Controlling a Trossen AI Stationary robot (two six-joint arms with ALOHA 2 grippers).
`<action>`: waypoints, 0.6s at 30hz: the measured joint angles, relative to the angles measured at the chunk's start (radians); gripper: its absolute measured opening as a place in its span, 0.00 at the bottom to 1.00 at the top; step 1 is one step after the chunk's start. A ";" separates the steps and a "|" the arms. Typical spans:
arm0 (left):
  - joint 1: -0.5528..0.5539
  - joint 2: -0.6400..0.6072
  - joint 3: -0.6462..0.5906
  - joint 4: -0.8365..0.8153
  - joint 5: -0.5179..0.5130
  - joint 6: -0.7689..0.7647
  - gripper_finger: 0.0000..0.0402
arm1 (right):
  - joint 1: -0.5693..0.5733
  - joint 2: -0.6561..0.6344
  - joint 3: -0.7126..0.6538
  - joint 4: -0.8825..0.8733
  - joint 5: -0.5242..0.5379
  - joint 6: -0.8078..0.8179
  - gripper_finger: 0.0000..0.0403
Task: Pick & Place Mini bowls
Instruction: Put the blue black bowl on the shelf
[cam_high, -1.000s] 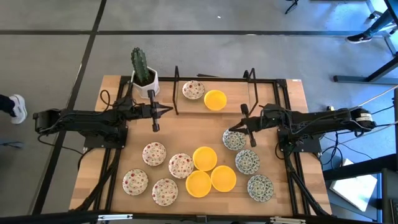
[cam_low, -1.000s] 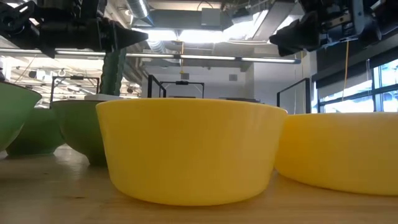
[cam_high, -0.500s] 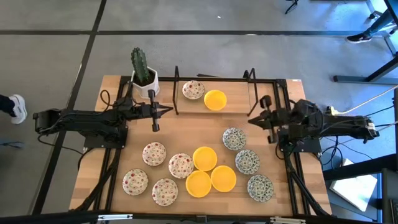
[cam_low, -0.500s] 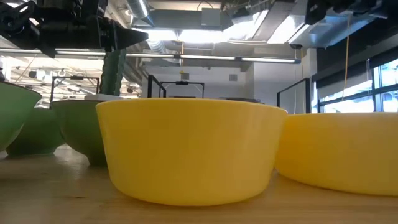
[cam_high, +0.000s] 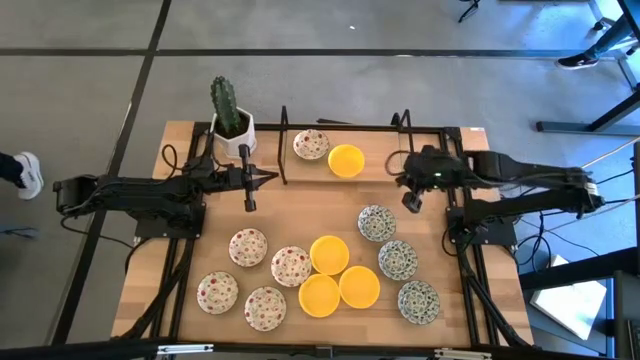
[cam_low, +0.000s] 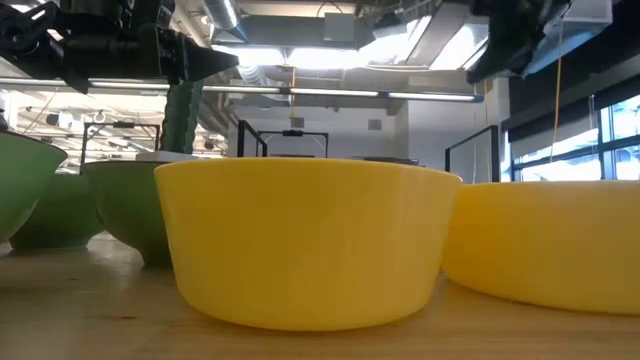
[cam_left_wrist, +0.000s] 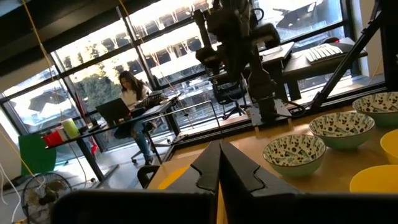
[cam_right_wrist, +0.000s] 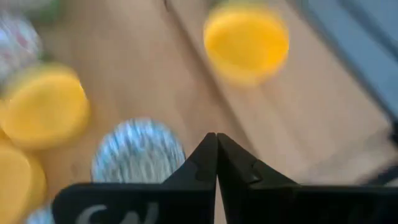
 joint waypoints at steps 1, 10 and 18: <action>0.000 0.000 0.000 0.000 0.000 0.000 0.01 | -0.003 0.030 0.024 -0.056 -0.026 0.004 0.02; 0.000 0.000 0.000 0.011 0.001 0.007 0.01 | -0.006 0.198 0.082 -0.149 -0.103 -0.037 0.19; 0.000 0.000 0.000 0.046 0.001 0.007 0.00 | -0.006 0.320 0.082 -0.143 -0.105 -0.065 0.49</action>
